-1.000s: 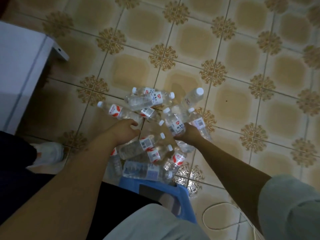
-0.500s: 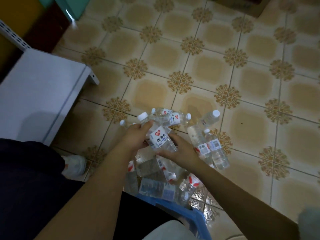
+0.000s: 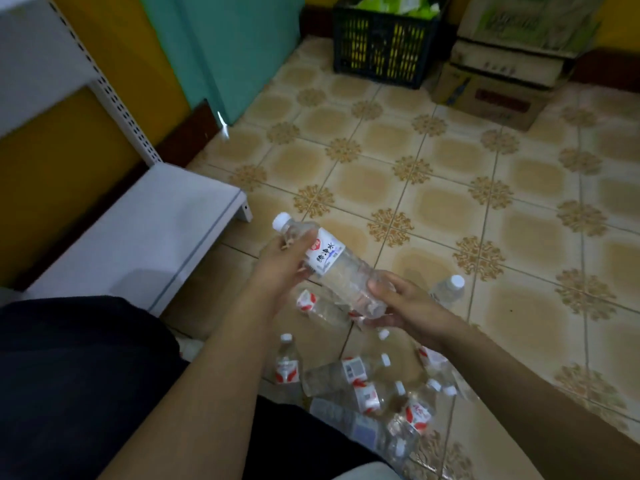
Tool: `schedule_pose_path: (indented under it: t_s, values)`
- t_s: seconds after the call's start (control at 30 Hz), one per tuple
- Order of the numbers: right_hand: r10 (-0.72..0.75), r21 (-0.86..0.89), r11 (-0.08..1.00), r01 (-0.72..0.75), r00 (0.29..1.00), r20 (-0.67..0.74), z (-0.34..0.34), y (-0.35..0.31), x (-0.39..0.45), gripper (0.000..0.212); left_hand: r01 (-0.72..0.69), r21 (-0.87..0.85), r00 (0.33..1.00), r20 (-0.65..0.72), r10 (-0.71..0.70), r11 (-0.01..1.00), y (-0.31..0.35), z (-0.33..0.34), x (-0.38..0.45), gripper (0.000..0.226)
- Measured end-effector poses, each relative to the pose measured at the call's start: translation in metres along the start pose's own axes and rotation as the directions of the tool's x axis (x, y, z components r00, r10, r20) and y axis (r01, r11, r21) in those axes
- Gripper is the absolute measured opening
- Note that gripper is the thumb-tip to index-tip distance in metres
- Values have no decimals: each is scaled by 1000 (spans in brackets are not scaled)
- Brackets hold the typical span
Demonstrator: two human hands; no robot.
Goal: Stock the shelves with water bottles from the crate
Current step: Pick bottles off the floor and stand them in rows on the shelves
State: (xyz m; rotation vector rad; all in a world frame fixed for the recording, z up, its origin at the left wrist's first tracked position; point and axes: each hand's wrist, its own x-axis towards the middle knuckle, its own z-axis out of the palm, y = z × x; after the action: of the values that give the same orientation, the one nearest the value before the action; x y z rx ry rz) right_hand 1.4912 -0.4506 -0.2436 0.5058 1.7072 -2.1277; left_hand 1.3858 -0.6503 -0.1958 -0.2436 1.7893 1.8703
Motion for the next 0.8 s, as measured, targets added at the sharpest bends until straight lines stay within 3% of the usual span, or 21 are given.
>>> schedule_pose_path:
  t_s: [0.1, 0.3, 0.5, 0.63, 0.8]
  values:
    - [-105, -65, 992, 110, 992, 76, 26, -38, 1, 87, -102, 32, 995, 3, 102, 994, 46, -30, -19, 40]
    - [-200, -237, 936, 262, 946, 255, 114, -106, 5, 100, -274, 95, 953, -110, 283, 957, 123, -118, -94, 32]
    - [-303, -316, 803, 506, 802, 514, 235, -169, -18, 50, -385, 31, 881, -287, 377, 922, 155, -219, -189, 36]
    - [-290, -401, 660, 635, 709, 643, 317, -181, -23, 38, -414, -98, 823, -466, 325, 905, 127, -293, -245, 31]
    - [-89, -513, 429, 743, 601, 795, 419, -162, -17, 42, -418, -242, 744, -644, 177, 876, 64, -383, -303, 42]
